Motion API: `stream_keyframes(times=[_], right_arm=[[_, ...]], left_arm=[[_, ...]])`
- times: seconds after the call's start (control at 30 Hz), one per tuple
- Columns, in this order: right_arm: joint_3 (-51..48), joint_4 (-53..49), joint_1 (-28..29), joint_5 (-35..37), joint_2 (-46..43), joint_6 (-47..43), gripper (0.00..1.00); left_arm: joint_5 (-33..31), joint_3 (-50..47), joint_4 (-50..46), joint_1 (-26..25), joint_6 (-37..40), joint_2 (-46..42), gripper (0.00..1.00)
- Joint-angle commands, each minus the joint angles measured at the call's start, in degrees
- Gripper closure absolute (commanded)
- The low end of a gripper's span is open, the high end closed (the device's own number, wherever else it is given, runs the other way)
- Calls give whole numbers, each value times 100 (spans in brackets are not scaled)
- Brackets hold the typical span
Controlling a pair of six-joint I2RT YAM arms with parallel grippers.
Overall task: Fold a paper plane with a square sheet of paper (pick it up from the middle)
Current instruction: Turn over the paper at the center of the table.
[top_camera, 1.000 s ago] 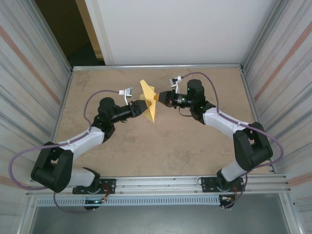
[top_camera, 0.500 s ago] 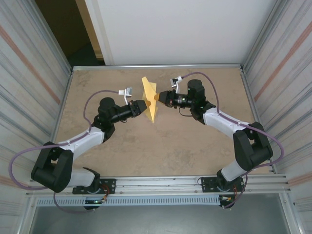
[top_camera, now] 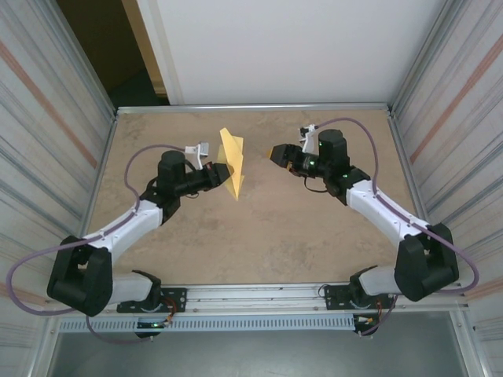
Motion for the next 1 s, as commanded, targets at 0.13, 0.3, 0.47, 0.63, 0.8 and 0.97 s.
stream_keyframes(times=[0.13, 0.3, 0.47, 0.63, 0.8, 0.97], right_arm=[[-319, -1189, -169, 1191, -611, -670, 36], [-498, -1450, -332, 1486, -889, -698, 36], [-639, -1589, -460, 1630, -1044, -695, 36], [-771, -1652, -592, 1673, -1162, -656, 36], [-847, -1677, -655, 1645, -1177, -644, 36], [-895, -1686, -672, 1615, -1123, -625, 36]], left_arm=[[-3367, 1714, -3914, -714, 2342, 545, 90], [-5900, 2809, -5171, -1433, 2859, 1610, 90], [-7415, 3689, -5927, -1798, 2996, 2818, 89], [-7859, 4129, -6028, -2016, 3094, 3854, 89], [-7977, 4486, -6108, -2181, 3136, 4766, 89], [-7553, 4691, -6118, -2268, 3118, 5244, 87]])
